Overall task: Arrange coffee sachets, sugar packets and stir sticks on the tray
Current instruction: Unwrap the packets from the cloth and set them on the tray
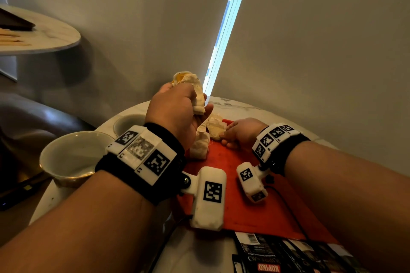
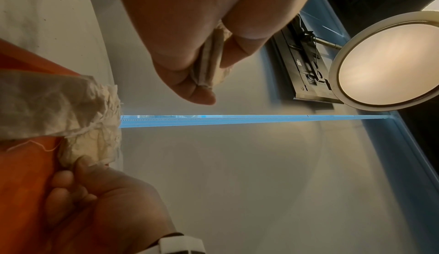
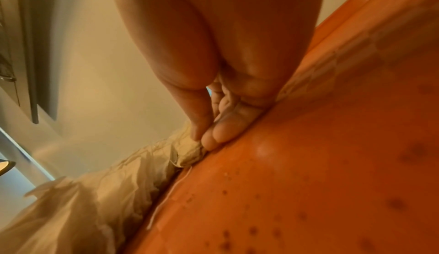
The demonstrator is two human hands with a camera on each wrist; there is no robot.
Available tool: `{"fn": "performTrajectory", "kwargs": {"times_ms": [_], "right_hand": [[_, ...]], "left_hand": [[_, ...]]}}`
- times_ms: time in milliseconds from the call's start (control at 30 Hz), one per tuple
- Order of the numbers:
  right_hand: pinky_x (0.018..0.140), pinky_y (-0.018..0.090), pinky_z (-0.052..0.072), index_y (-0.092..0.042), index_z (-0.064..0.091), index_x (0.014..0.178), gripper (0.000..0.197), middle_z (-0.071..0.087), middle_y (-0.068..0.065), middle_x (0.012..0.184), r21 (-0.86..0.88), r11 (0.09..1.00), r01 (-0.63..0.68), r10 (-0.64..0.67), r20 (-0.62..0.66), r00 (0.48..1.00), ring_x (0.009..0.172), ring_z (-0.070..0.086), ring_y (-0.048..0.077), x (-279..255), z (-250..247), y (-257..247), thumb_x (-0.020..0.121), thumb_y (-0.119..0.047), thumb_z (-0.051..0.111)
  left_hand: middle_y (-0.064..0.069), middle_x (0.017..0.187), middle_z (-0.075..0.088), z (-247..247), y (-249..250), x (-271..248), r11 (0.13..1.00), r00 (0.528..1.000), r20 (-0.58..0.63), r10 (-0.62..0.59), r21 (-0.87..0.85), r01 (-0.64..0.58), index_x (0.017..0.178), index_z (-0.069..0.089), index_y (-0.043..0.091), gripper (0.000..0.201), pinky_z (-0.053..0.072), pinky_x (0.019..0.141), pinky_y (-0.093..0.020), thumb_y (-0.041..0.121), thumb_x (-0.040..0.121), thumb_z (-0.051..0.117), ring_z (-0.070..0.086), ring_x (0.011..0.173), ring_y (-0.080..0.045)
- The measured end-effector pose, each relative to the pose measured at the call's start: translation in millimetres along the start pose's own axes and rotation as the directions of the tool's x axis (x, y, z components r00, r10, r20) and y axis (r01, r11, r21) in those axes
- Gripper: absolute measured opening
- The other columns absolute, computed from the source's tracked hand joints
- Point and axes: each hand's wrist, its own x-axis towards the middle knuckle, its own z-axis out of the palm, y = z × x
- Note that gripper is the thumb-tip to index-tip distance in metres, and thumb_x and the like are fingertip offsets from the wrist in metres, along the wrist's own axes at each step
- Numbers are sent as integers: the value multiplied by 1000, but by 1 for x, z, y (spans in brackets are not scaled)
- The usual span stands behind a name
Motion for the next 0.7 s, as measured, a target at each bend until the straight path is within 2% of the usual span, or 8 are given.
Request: {"fn": "performTrajectory", "kwargs": {"times_ms": [167,267,367,433,500,567,633,700], "right_hand": [[60,23,52,-4,64,88,8,65,10,75,-55,999,1,-2,-19,1000,65,61,16,2,1,-1,89,-4,72],[61,23,51,2,65,97,9,66,13,81,15,1000,-20,20,-15,1000,68,61,16,2,1,0,90,-2,69],[52,24,49,4,60,84,8,64,19,81,77,997,-26,28,-16,999,54,61,15,2,0,2,85,12,60],[50,24,49,3,63,85,15,66,21,90,75,996,-44,46,-30,998,63,65,20,3,-2,2,78,17,61],[53,24,52,2,67,92,21,67,18,95,57,996,-63,65,-22,998,78,68,23,2,-3,1,75,16,66],[56,24,54,0,70,106,31,67,13,100,17,999,-48,49,-8,999,84,67,21,1,-4,2,77,12,70],[68,28,59,-5,64,126,46,68,9,106,-50,999,18,-18,11,1000,90,67,19,2,-5,4,82,7,70],[81,32,60,-7,66,125,46,69,7,106,-111,992,62,-59,24,998,95,68,20,2,-6,4,81,4,73]], "left_hand": [[-15,99,59,-1,1,-1,1000,999,26,-19,-6,19,96,49,12,14,59,66,-32,-2,98,44,64,92,-25],[-16,101,63,-3,-1,2,1000,1000,25,3,15,-4,111,53,5,17,59,61,-32,-1,96,46,68,90,-26],[-19,115,64,-3,-3,2,999,999,37,-38,-24,39,121,49,10,25,61,62,-33,3,98,45,69,100,-28],[-21,120,62,-2,-3,1,999,998,52,-23,-28,25,128,44,15,33,62,67,-35,2,98,45,71,100,-28],[-22,122,61,-2,-2,0,1000,998,68,-13,-25,14,138,39,17,43,63,71,-37,2,99,47,73,98,-28],[-22,119,62,-2,-2,-1,1000,997,79,-18,-14,20,140,39,17,43,63,71,-38,4,100,48,74,95,-27],[-18,111,68,-3,-3,-1,999,994,103,-24,36,21,138,43,14,37,63,67,-40,8,102,49,76,89,-24],[-12,101,74,-4,-4,-1,994,990,133,-37,110,23,135,50,14,31,62,68,-45,13,104,49,77,87,-20]]}}
